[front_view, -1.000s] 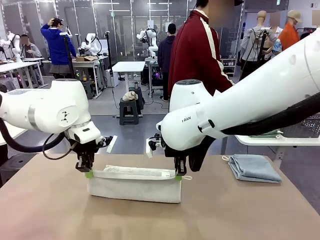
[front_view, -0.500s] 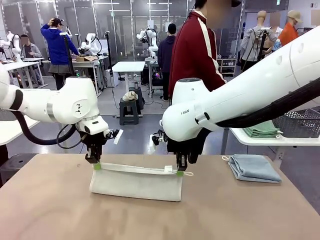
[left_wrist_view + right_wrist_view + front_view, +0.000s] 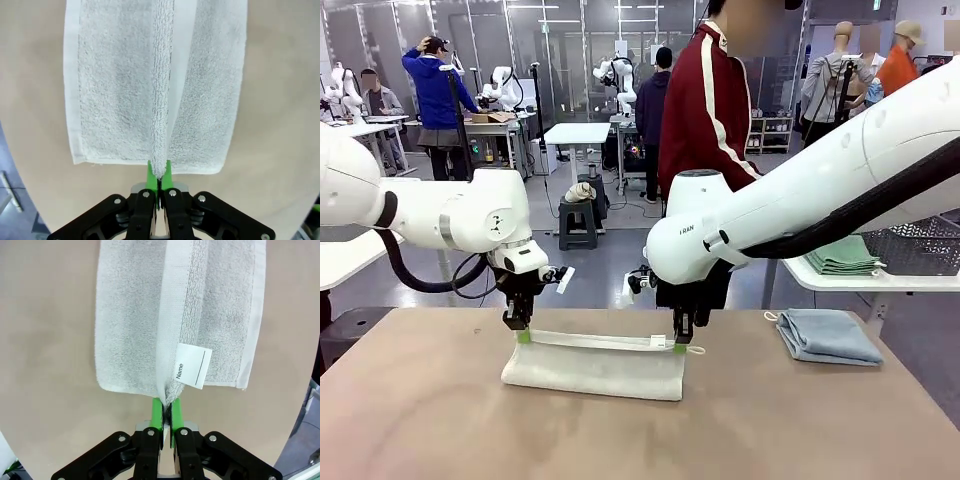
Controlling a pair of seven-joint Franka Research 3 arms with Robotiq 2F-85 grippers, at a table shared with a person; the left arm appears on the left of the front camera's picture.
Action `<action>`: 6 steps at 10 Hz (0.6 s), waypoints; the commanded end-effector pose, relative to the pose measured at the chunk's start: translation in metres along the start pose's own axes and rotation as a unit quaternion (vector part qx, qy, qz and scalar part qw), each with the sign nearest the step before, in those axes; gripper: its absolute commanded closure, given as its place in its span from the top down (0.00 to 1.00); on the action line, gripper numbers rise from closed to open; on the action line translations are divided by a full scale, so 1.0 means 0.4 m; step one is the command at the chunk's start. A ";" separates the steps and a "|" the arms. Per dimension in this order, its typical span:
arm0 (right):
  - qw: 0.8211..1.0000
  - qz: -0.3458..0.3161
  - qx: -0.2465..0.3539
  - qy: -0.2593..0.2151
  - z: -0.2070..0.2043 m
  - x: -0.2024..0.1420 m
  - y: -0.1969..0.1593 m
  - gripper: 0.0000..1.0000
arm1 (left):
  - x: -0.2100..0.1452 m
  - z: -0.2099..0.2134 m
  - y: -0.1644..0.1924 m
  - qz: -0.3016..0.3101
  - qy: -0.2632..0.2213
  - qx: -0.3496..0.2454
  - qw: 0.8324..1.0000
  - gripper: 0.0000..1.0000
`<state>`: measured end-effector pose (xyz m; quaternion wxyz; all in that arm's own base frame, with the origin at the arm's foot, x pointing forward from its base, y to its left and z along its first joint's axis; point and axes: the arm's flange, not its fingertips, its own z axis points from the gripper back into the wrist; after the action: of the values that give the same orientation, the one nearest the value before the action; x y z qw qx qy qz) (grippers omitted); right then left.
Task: Fold the towels and place them in the basket.
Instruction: When a person lays out a Towel with hook on the table, fold it in half twice.
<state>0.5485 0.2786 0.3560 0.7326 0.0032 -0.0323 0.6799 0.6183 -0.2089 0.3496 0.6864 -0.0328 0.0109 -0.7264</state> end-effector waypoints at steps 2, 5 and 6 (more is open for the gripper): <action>0.999 -0.012 -0.031 0.015 -0.030 0.000 -0.052 0.08 | 0.006 -0.009 0.062 0.001 0.014 -0.011 1.000 0.03; 0.999 -0.005 -0.045 0.027 -0.050 -0.008 -0.092 0.08 | 0.002 -0.026 0.100 0.019 0.016 -0.018 1.000 0.03; 0.999 -0.007 -0.042 0.025 -0.053 -0.013 -0.104 0.08 | 0.000 -0.030 0.108 0.020 0.018 -0.022 0.999 0.03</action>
<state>0.5828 0.2742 0.3379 0.7280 -0.0322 -0.0459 0.6833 0.6500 -0.2137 0.3326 0.6948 -0.0394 0.0186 -0.7179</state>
